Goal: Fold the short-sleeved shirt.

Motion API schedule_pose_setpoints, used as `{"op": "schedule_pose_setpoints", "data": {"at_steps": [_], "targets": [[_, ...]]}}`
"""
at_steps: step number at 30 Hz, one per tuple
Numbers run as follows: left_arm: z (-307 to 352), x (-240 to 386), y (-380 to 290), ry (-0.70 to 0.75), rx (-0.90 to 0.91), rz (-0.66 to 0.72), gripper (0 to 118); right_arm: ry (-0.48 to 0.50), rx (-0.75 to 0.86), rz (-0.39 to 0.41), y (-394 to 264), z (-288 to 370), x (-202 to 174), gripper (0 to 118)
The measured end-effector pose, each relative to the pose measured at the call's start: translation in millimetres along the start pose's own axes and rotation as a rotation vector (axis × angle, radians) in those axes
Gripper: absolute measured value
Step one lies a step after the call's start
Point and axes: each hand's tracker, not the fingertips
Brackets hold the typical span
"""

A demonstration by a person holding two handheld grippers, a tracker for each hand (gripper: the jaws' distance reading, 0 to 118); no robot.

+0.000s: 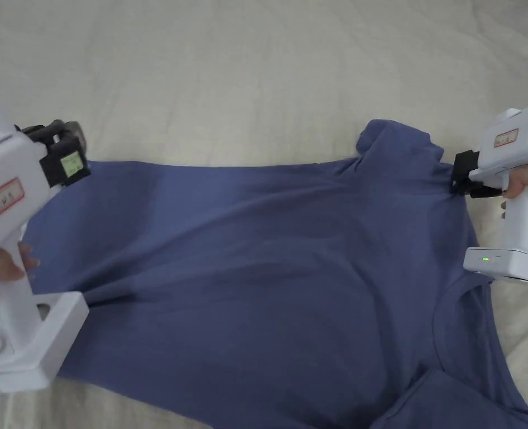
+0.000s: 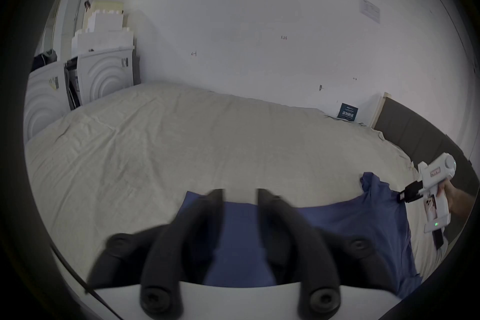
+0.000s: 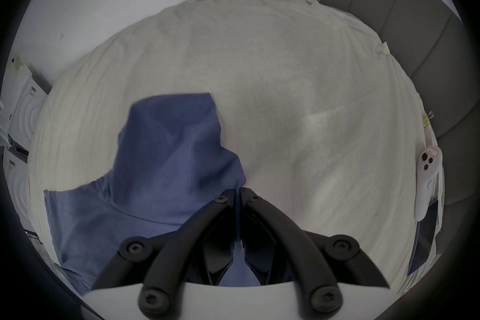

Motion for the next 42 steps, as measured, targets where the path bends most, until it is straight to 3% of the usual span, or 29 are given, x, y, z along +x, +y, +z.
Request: {"op": "schedule_pose_setpoints", "data": {"at_steps": [3,4,8,14,15,18,20,26,28,31,33,37,42], "targets": [[-23,-8,24,-0.023,-0.132,0.015,106,0.008,0.029,0.026,1,16,-6,3],[-33,-11,32,-0.022,-0.157,0.006,115,0.008,0.039,0.031,1,20,-8,3],[-73,-18,53,0.072,-0.236,-0.071,118,0.016,0.061,0.03,1,31,-11,3],[-142,-37,51,0.184,-0.494,-0.172,118,0.006,0.067,0.049,-1,35,-13,3],[-120,-34,49,0.196,-0.529,-0.178,117,0.003,0.066,0.048,-1,35,-13,3],[-118,-35,46,0.212,-0.61,-0.15,108,-0.003,0.055,0.039,-3,29,-14,3],[-151,-49,36,0.245,-0.617,-0.168,107,-0.009,0.05,0.036,-5,26,-15,3],[-171,-27,13,0.203,-0.632,-0.183,83,-0.023,0.035,0.059,-2,17,-20,3],[-200,-60,11,0.157,-0.633,-0.168,58,-0.028,0.033,0.062,-2,15,-21,3],[-189,-46,7,0.165,-0.615,-0.201,31,-0.041,0.027,0.065,0,10,-19,3],[-186,-41,6,0.149,-0.624,-0.231,2,-0.041,0.029,0.053,-1,10,-18,3],[-172,-38,16,0.139,-0.595,-0.21,0,-0.031,0.04,0.039,0,22,-16,3],[-129,-46,51,0.087,-0.446,-0.057,0,0.004,0.084,0.015,5,60,-11,3]]}}
